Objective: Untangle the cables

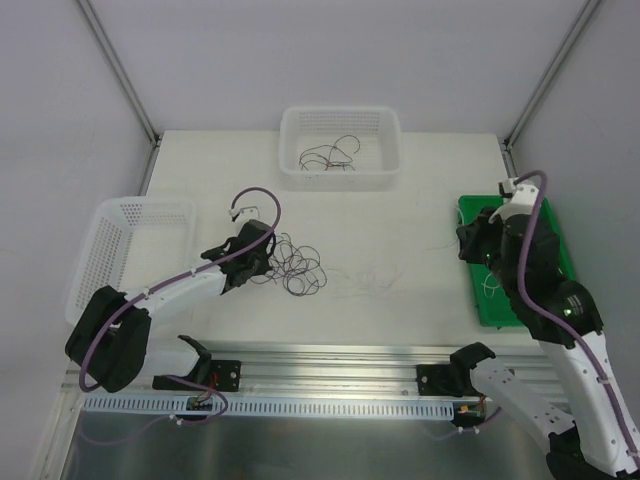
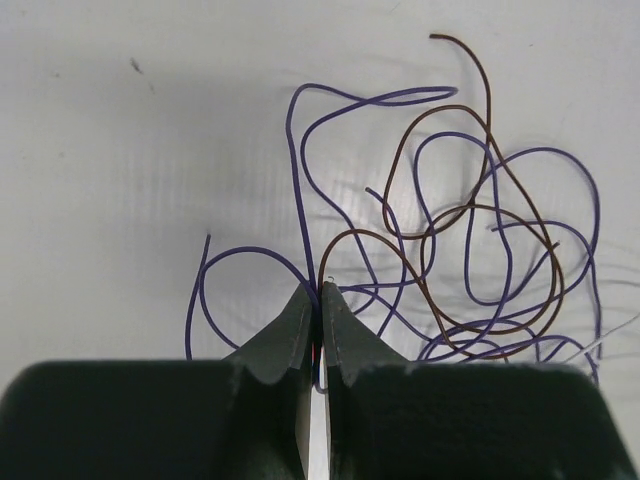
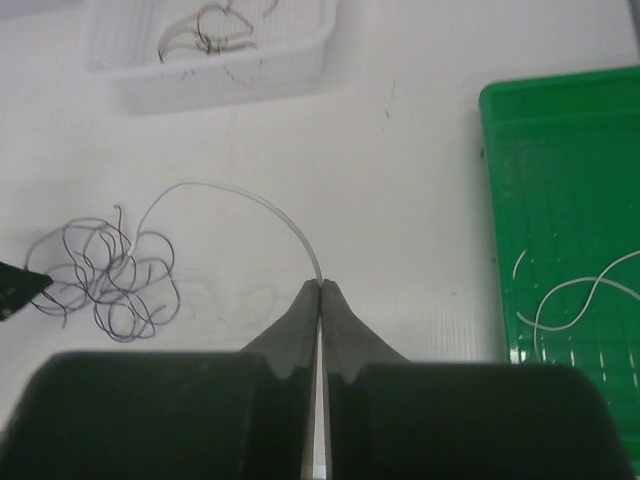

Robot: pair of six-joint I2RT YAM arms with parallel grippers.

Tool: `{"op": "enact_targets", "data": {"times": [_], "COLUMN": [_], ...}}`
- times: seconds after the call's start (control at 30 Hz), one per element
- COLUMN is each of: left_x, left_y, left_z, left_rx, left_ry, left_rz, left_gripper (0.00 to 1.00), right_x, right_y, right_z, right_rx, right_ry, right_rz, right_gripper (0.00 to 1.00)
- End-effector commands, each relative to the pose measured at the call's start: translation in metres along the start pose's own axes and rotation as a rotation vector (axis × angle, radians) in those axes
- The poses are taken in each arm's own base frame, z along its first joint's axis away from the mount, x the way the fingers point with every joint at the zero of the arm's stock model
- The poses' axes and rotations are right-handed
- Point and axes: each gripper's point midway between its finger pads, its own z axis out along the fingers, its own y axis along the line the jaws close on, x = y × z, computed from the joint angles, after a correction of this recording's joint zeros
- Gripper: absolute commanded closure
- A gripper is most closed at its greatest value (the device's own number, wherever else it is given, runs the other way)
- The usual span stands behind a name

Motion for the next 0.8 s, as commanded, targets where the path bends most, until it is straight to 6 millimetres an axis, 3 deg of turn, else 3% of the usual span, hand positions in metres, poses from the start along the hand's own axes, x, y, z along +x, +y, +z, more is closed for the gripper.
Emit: {"op": "enact_targets", "data": {"times": [0.0,0.07,0.1,0.23,0.4,0.53,0.63,0.67,0.77], "left_x": [0.006,0.008,0.009,0.011,0.009,0.005,-0.004,-0.008,-0.012], "left_y": [0.017,0.021,0.022,0.024,0.026,0.019,0.011,0.007,0.004], "left_z": [0.007,0.009,0.011,0.013,0.010,0.002,-0.008,-0.013,-0.020], "left_rx": [-0.060,-0.075,-0.081,-0.086,-0.088,-0.035,0.022,0.049,0.080], "left_ry": [0.014,0.020,0.027,0.038,0.024,0.011,-0.014,-0.027,-0.042], "left_rz": [0.017,0.013,0.013,0.010,0.010,-0.011,-0.011,-0.007,-0.004], "left_gripper": [1.00,1.00,1.00,1.00,1.00,1.00,1.00,1.00,1.00], "right_x": [-0.065,-0.085,-0.105,-0.135,-0.144,-0.103,-0.043,-0.011,0.039], "right_y": [-0.005,-0.006,-0.005,0.004,0.014,0.013,0.000,-0.011,-0.036], "right_z": [-0.043,-0.056,-0.071,-0.090,-0.095,-0.059,-0.016,0.005,0.034], "right_rx": [0.019,0.024,0.012,-0.034,-0.094,-0.057,0.030,0.097,0.244], "right_ry": [-0.172,-0.225,-0.288,-0.366,-0.410,-0.245,-0.066,0.008,0.145], "right_rz": [-0.015,0.000,-0.009,0.002,0.029,-0.015,-0.019,-0.012,-0.016], "right_gripper": [0.99,0.99,0.99,0.99,0.99,0.99,0.99,0.98,0.90]}}
